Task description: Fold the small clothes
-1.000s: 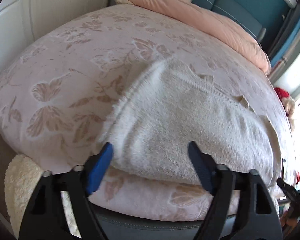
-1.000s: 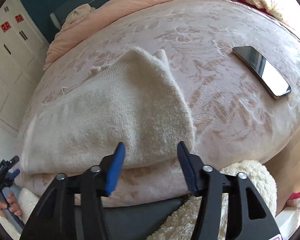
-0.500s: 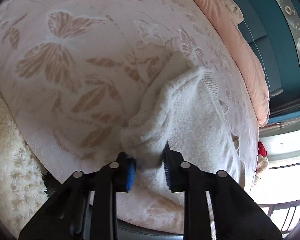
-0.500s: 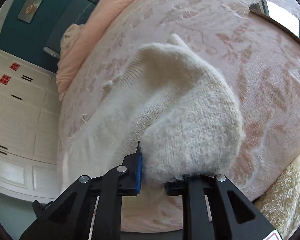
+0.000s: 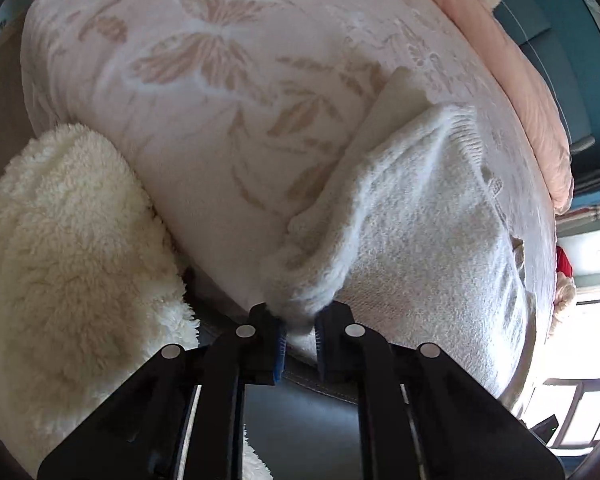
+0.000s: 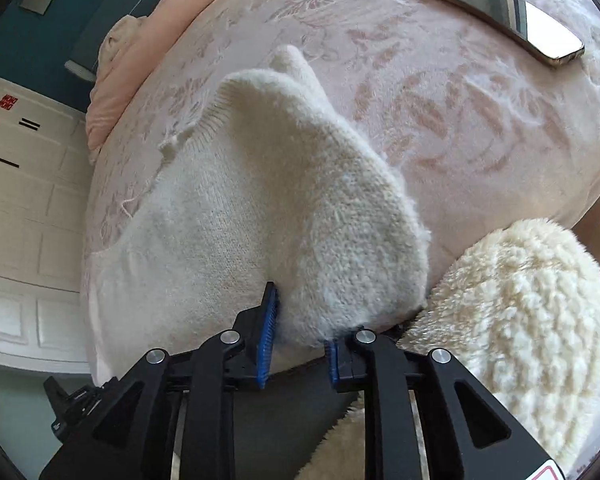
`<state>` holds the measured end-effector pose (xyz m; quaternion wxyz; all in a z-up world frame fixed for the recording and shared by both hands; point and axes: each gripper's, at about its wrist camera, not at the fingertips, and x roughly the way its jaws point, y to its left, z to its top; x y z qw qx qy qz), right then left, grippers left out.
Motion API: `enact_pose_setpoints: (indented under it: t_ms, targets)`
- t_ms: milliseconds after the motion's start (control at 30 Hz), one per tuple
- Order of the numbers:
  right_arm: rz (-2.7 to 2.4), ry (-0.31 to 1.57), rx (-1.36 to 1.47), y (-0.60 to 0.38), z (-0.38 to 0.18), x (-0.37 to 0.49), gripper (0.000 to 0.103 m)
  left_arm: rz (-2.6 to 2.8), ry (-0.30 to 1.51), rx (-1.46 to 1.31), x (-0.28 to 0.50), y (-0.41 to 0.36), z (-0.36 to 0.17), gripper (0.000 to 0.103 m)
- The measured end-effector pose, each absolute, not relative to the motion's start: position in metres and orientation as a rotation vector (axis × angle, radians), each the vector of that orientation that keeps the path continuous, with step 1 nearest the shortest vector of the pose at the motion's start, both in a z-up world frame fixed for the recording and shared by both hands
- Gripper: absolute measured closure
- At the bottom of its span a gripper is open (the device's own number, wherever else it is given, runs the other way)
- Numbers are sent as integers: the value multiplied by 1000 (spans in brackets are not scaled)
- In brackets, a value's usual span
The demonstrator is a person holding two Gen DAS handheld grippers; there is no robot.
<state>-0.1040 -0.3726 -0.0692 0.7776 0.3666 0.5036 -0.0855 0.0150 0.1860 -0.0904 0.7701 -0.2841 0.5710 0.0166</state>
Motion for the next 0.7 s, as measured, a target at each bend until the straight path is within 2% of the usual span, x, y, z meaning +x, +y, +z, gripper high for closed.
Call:
enact_pose_setpoints:
  t_ms: [67, 100, 133, 167, 233, 333, 467, 600, 633, 667, 700]
  targets:
    - [-244, 1075, 719, -383, -52, -113, 76, 1, 1199, -582, 18, 187, -69, 79]
    - [-311, 1054, 656, -389, -40, -117, 59, -5, 1173, -563, 20, 189, -56, 73]
    - [-368, 1027, 597, -394, -29, -118, 45, 16, 1129, -529, 22, 191, -42, 60]
    - [-406, 999, 549, -400, -20, -114, 45, 47, 1076, -489, 25, 194, -27, 46]
    - [-388, 962, 501, -406, -8, -92, 45, 75, 987, -432, 39, 195, -3, 36]
    - [-284, 946, 465, -404, -8, -34, 44, 35, 966, -411, 86, 182, 5, 29]
    - [-202, 1002, 350, -374, -34, 41, 41, -60, 1058, -405, 148, 140, -27, 20]
    - [-207, 1081, 336, -361, -75, 78, 42, -71, 1143, -327, 179, 100, -70, 22]
    - [-197, 1086, 343, -360, -78, 81, 66, -62, 1144, -313, 181, 96, -74, 37]
    - [-167, 1075, 378, -361, -74, 80, 85, -62, 1155, -294, 182, 92, -76, 64]
    - [-146, 1032, 419, -364, -63, 76, 93, -82, 1157, -277, 184, 89, -75, 77]
